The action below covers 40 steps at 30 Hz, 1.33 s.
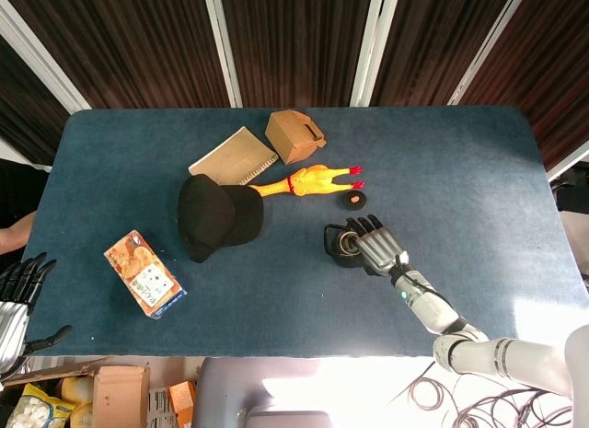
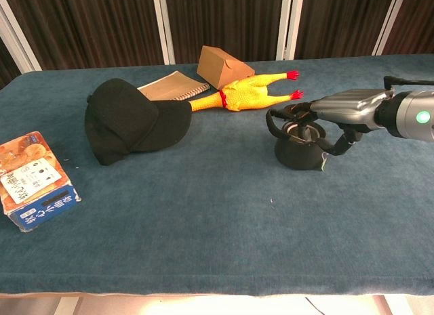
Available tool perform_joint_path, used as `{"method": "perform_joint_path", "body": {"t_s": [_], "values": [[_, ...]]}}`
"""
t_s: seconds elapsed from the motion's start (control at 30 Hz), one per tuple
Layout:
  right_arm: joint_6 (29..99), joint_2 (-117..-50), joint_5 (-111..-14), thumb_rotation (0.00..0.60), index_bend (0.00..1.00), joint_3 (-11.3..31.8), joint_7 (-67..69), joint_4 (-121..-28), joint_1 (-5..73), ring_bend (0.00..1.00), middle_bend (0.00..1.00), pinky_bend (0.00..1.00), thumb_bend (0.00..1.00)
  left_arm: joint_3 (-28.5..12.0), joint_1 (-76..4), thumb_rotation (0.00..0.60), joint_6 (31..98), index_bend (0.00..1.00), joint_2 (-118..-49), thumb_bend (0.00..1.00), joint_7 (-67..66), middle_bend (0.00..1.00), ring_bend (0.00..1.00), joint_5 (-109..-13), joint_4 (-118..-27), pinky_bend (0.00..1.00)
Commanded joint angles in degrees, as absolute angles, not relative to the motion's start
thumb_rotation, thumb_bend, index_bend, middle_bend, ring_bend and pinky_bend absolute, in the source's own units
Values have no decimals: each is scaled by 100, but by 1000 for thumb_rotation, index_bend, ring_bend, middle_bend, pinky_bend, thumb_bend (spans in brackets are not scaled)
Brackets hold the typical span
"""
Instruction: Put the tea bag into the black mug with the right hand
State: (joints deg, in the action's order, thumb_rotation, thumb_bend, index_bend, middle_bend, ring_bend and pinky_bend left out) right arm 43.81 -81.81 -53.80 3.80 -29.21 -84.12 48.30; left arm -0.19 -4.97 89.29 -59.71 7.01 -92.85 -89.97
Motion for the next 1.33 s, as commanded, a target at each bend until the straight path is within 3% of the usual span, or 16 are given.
{"method": "perform_joint_path", "body": {"t_s": [0.03, 0.4, 0.47, 0.6, 0.73, 0.9, 1.33], "values": [[4372, -8223, -5392, 600, 366, 349, -2910, -8369, 4848, 0, 0, 0, 614, -18, -491, 600, 8939, 0, -5967, 20, 712, 0, 0, -9287, -8996, 68], [5059, -7768, -6151, 600, 311, 335, -2404, -8924, 4476, 0, 0, 0, 589, -14, -452, 600, 9031, 0, -5947, 21, 787, 0, 0, -9329, -8970, 68], [5944, -7246, -7052, 600, 279, 178, -1859, -9485, 3945, 0, 0, 0, 530, 2, -455, 600, 9030, 0, -5960, 20, 773, 0, 0, -9367, -8967, 68], [6843, -6787, -8054, 600, 197, -278, -1206, -9677, 3257, 0, 0, 0, 412, 8, -457, 600, 9033, 0, -5992, 20, 704, 0, 0, -9395, -8977, 68], [7671, -6577, -8427, 600, 86, -752, -1065, -9544, 2441, 0, 0, 0, 410, 6, -460, 600, 9023, 0, -6025, 20, 623, 0, 0, -9394, -8981, 68], [8577, -6887, -8540, 600, 7, -876, -903, -8918, 1585, 0, 0, 0, 410, -16, -527, 600, 8837, 0, -6078, 19, 504, 0, 0, -9281, -8997, 68], [8641, -7026, -8628, 600, 0, -544, -359, -8448, 1243, 0, 0, 0, 410, -95, -624, 600, 8629, 0, -6171, 7, 241, 0, 0, -9080, -9058, 68]]}}
